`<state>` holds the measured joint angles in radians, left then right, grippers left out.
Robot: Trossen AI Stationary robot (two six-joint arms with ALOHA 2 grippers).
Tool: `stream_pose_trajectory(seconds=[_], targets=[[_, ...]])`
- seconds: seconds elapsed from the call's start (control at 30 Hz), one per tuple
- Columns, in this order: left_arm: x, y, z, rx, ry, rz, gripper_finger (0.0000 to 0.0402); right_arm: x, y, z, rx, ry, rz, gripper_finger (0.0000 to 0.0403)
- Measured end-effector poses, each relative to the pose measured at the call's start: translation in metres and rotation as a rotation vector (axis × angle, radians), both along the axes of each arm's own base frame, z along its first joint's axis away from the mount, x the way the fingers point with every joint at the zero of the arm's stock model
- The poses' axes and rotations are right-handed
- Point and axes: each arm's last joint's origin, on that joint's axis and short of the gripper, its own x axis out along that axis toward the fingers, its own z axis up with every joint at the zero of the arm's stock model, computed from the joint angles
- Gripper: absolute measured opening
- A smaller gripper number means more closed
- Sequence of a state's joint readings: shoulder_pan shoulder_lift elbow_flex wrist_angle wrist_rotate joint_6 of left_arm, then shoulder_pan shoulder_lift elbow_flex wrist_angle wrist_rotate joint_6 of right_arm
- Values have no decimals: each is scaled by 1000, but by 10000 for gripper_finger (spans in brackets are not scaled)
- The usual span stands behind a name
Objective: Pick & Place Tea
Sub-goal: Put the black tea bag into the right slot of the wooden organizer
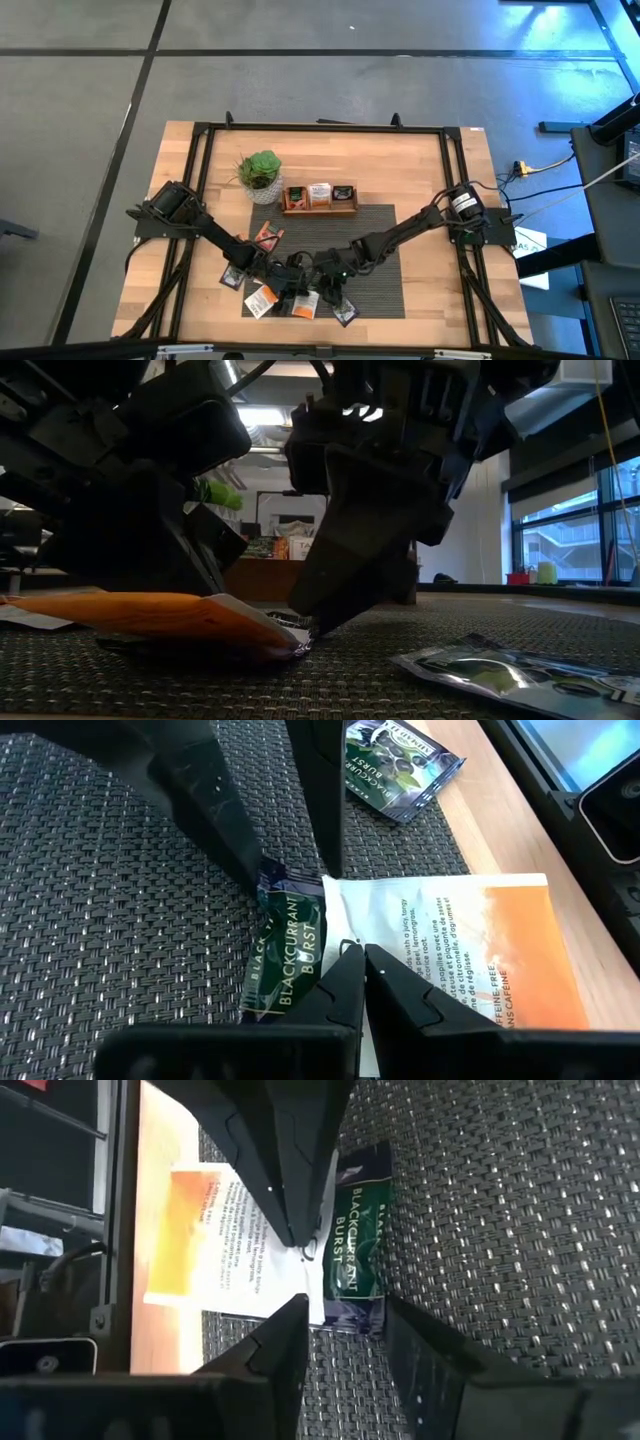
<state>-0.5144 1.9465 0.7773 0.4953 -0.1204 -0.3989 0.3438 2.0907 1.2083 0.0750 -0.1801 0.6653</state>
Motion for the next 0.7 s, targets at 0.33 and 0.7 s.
stream_pose_trajectory(seconds=[0.33, 0.7], targets=[[0, 0, 3, 28, -21, -29, 11, 4, -9, 2, -35, -31, -1, 215], [-7, -6, 38, 3, -95, -89, 6, 4, -10, 2, -70, -43, 12, 232]])
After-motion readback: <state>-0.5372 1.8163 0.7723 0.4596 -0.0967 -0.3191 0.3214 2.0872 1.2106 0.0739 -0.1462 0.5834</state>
